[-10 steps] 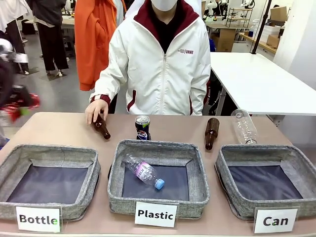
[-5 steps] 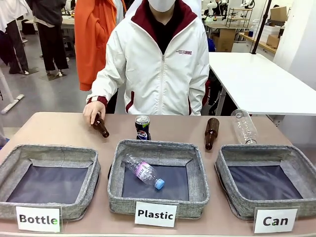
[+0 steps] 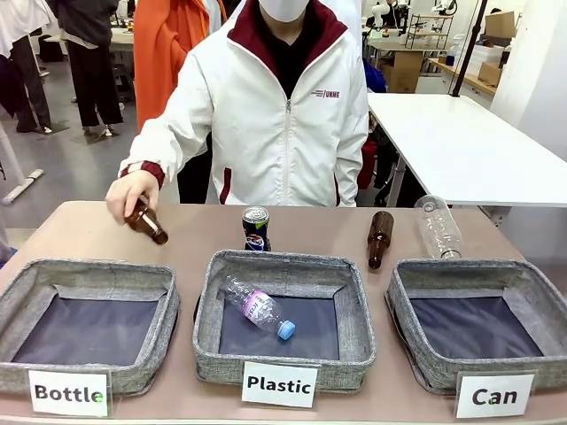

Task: Sort the can waste into the basket.
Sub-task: Pick up the can waste from the table and place it in the right Fabric basket.

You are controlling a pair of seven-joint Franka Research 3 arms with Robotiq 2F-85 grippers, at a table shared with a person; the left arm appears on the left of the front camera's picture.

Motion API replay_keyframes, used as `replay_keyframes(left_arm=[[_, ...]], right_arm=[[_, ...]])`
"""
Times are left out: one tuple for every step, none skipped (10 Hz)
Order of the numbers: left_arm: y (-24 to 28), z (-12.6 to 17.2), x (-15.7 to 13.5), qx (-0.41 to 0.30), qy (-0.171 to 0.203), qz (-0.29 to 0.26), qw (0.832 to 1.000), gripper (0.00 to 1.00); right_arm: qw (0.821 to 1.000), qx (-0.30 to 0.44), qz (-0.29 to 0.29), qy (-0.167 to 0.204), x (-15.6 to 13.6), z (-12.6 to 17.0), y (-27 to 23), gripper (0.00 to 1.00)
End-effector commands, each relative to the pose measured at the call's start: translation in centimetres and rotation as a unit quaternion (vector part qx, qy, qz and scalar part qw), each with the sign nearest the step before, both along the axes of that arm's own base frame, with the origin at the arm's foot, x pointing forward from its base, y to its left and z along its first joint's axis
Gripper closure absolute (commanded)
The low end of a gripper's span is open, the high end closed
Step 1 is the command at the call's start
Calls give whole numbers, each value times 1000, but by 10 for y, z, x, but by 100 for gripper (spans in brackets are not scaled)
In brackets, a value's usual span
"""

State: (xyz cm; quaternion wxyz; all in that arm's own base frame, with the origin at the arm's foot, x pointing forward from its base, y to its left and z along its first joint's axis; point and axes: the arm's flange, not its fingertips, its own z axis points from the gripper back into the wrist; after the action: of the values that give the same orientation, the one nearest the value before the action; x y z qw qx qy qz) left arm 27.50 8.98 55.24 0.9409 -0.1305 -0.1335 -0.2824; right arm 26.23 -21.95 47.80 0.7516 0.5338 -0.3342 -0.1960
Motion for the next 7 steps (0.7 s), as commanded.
replay_keyframes(left_arm=[[86,25,-42,-5,-50,8,999,74],[143,32,-68,-27,-48,55,997,74],[182,26,-103,-77,-101,41,991,74],[192,21,-120,-74,-106,83,988,74],[193,14,-126,-80,-115,91,986,74],[192,6,-130,-86,-120,104,983,74],[191,2,-133,-100,-126,108,981,74]], right_arm=[[1000,0,-1,-20,3,1,-1,0],[1000,0,-1,-20,3,1,-1,0],[1000,0,-1,-20,3,1,-1,0],[1000,0,-1,-20,3,1,-1,0],[1000,0,-1,-20,3,1,-1,0],[1000,0,-1,-20,3,1,-1,0],[1000,0,-1,-20,3,1,-1,0]])
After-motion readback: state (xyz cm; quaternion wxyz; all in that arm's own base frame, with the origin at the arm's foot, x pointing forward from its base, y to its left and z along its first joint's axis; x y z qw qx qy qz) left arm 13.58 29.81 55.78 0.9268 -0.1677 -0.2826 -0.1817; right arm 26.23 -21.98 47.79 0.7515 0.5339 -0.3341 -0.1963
